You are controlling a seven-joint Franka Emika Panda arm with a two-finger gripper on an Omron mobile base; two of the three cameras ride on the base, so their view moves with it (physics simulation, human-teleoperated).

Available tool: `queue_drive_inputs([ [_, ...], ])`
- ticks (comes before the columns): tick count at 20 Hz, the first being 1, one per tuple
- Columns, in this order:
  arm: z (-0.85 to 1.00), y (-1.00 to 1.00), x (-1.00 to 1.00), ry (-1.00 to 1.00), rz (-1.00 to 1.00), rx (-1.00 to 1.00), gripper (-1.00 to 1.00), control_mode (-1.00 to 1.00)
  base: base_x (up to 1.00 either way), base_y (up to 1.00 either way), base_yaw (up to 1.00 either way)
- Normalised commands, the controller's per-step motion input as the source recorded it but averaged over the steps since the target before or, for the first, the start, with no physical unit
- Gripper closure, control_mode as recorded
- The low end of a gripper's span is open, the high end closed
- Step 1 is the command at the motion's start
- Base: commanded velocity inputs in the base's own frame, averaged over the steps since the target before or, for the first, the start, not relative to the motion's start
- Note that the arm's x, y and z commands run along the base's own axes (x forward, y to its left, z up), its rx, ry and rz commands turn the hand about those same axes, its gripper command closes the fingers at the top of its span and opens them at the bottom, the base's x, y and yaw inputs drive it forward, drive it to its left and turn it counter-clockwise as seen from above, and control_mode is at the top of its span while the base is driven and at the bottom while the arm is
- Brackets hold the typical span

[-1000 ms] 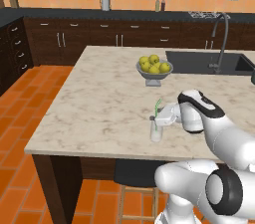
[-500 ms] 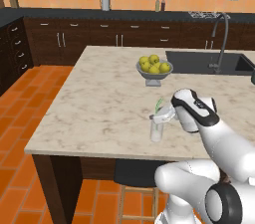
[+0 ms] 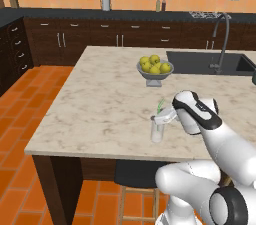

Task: Take a straw from the drawer in front and place it inside the glass cup on the dining counter.

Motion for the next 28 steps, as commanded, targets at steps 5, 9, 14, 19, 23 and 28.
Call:
queue_drive_inputs([
  [5, 0.0, -0.18, 0.0, 0.11, 0.0, 0.0, -1.0, -1.0, 0.0, 0.0, 0.0],
  [9, 0.03, -0.07, 0.0, 0.15, 0.0, -0.02, -1.0, -1.0, 0.0, 0.0, 0.0],
  [14, 0.03, -0.02, 0.0, 0.16, 0.0, -0.03, -1.0, -1.0, 0.0, 0.0, 0.0],
  [19, 0.1, -0.04, 0.0, 0.12, 0.0, -0.02, -1.0, -1.0, 0.0, 0.0, 0.0],
  [23, 0.24, -0.03, 0.0, 0.09, 0.0, 0.0, -1.0, -1.0, 0.0, 0.0, 0.0],
  [28, 0.07, -0.02, -0.03, 0.09, 0.0, 0.0, -1.0, -1.0, 0.0, 0.0, 0.0],
])
